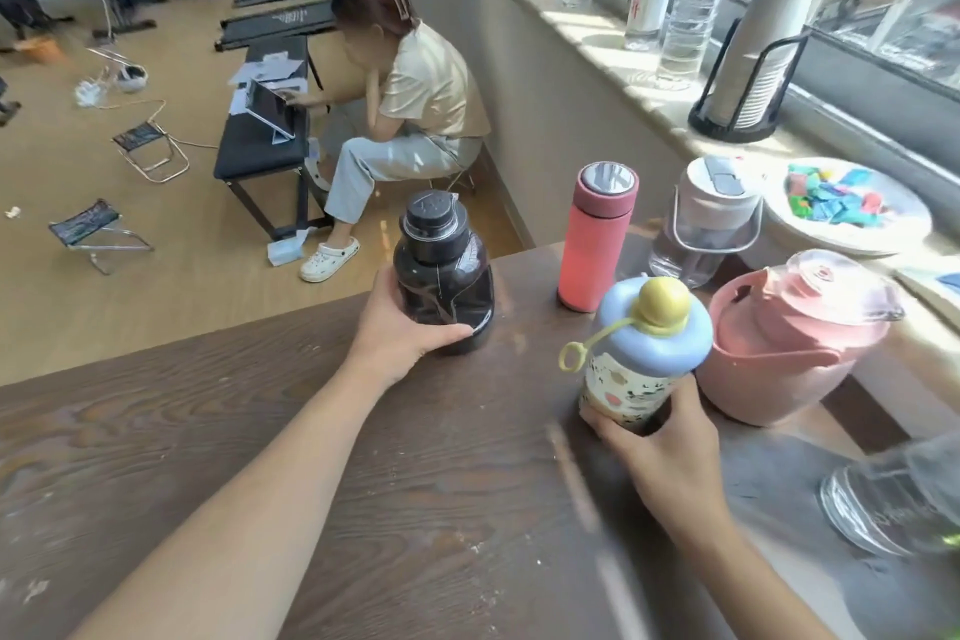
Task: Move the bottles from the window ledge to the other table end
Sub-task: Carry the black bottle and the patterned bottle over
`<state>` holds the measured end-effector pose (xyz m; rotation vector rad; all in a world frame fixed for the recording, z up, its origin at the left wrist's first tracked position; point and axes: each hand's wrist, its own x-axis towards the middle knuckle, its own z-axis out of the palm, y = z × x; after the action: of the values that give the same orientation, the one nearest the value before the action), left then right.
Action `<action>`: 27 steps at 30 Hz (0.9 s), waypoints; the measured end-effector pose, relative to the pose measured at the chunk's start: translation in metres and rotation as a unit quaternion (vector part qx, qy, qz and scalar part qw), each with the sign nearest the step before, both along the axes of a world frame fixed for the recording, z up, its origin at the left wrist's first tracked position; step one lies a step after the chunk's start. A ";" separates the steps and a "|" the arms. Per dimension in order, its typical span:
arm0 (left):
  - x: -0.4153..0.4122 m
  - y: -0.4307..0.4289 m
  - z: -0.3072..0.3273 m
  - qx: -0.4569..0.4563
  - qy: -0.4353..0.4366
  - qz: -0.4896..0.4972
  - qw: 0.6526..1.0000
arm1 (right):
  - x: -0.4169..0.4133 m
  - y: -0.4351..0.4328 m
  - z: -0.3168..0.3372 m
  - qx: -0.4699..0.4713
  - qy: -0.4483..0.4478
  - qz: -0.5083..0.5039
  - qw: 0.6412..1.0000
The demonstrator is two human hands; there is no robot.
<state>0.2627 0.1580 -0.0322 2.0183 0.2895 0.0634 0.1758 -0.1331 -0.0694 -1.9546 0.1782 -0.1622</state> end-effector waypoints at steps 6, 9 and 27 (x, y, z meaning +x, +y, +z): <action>-0.021 0.011 -0.003 -0.007 -0.055 0.048 0.997 | 0.009 0.034 0.008 0.002 0.030 -0.004 1.000; -0.045 0.036 -0.007 -0.023 -0.067 0.086 0.994 | 0.012 0.069 0.014 0.008 0.029 0.022 0.999; -0.284 0.325 0.010 -0.030 -0.110 0.471 0.875 | 0.002 0.482 0.042 0.032 0.023 0.327 0.944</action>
<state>-0.0217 0.4834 -0.0225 1.6114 1.0851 0.8738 0.1776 0.3490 -0.0269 -1.8519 -0.4327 0.3240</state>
